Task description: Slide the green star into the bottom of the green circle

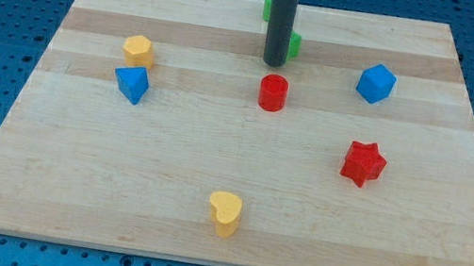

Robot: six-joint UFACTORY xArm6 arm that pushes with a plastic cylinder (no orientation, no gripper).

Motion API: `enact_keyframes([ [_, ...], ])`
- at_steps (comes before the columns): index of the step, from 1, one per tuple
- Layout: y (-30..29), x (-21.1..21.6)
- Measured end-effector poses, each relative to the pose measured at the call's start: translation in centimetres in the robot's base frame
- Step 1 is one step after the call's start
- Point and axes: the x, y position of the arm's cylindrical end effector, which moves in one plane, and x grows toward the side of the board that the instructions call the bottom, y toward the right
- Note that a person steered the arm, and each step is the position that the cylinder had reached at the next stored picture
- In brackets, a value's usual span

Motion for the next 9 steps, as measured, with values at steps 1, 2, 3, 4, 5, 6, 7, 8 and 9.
enact_keyframes([
  [1,0.7,-2.1],
  [2,1.3,-3.0],
  [3,4.7,-2.5],
  [4,6.3,-2.8],
  [5,6.3,-5.0],
  [6,4.6,-5.6],
  [7,2.9,-4.5],
  [8,2.9,-3.2],
  [9,2.5,-3.2],
])
